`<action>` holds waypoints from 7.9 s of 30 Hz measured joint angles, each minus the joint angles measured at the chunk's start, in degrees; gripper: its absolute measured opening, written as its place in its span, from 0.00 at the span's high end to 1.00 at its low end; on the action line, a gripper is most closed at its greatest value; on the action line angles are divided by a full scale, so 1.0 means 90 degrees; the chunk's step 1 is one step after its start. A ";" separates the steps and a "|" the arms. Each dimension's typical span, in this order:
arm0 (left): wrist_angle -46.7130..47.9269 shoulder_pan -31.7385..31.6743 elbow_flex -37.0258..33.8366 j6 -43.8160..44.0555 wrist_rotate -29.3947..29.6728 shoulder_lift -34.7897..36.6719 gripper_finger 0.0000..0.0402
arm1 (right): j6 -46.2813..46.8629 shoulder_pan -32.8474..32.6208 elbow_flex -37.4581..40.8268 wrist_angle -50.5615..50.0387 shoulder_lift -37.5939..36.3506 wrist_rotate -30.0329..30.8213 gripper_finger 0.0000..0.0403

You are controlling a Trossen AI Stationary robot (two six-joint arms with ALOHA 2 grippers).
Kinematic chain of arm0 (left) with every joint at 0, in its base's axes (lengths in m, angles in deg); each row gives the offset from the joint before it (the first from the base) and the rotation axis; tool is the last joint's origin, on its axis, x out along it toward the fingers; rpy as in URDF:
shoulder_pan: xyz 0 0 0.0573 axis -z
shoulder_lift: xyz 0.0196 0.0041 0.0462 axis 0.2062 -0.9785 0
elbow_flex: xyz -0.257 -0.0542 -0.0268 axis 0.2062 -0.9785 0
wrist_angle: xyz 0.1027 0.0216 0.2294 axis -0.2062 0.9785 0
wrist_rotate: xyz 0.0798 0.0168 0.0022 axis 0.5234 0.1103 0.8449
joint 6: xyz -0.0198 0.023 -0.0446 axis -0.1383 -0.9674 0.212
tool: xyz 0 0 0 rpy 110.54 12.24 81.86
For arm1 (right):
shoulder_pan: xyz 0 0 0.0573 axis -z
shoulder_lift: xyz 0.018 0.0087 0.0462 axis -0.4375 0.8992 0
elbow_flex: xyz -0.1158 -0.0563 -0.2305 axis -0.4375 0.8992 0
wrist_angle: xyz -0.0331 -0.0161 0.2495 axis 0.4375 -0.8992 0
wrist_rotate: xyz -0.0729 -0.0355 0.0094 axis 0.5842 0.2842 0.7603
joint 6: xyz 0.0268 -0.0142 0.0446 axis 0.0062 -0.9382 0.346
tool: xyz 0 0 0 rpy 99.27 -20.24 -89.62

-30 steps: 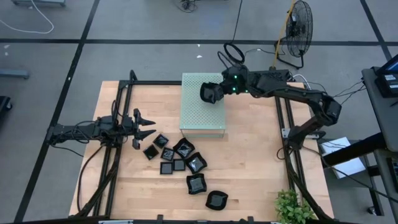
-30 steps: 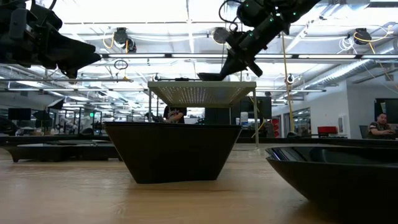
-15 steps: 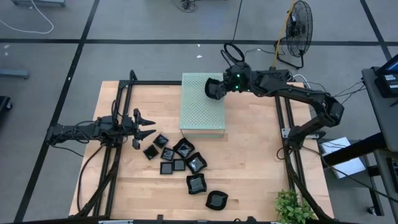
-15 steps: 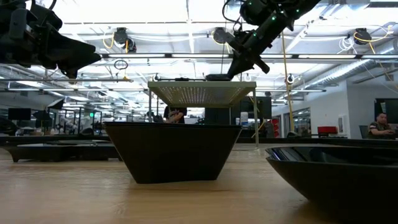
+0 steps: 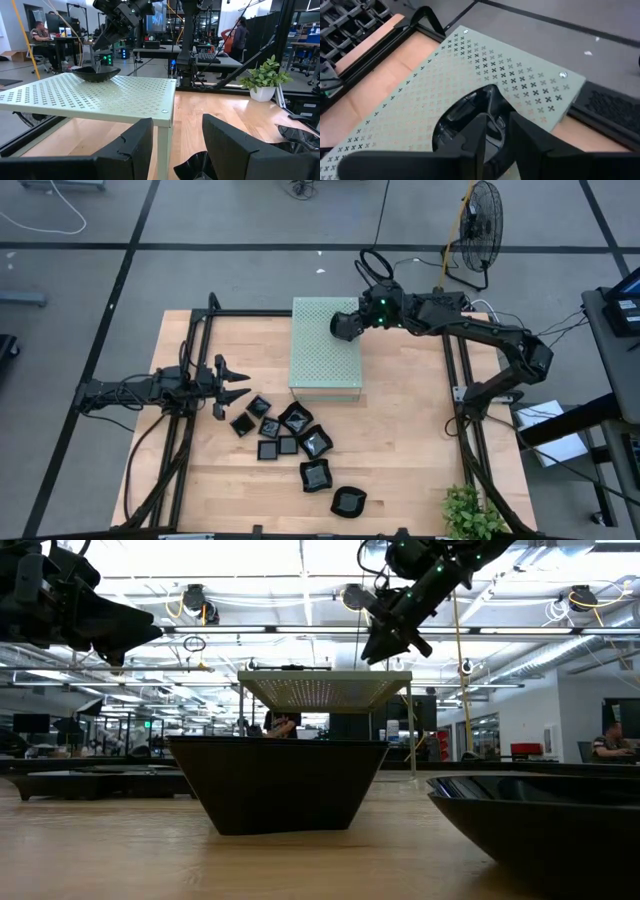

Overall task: Pick & Place Mini shaped plates
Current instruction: Stack the black leaf-shaped plate on top of the other leaf-shaped plates on the shelf

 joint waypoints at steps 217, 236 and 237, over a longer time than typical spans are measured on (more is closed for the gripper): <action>0.0000 -0.0001 0.0000 0.0000 0.0001 0.0002 0.56 | 0.4043 -0.7449 -0.0260 -0.1236 0.2145 0.0818 0.58; -0.0002 -0.0002 0.0000 0.0000 0.0002 0.0002 0.56 | 0.4518 -0.7375 0.1108 0.1152 0.2263 0.0323 0.58; -0.0002 -0.0002 0.0000 0.0000 0.0001 0.0000 0.56 | 0.4519 -0.7373 0.1195 0.1352 0.2266 0.0321 0.59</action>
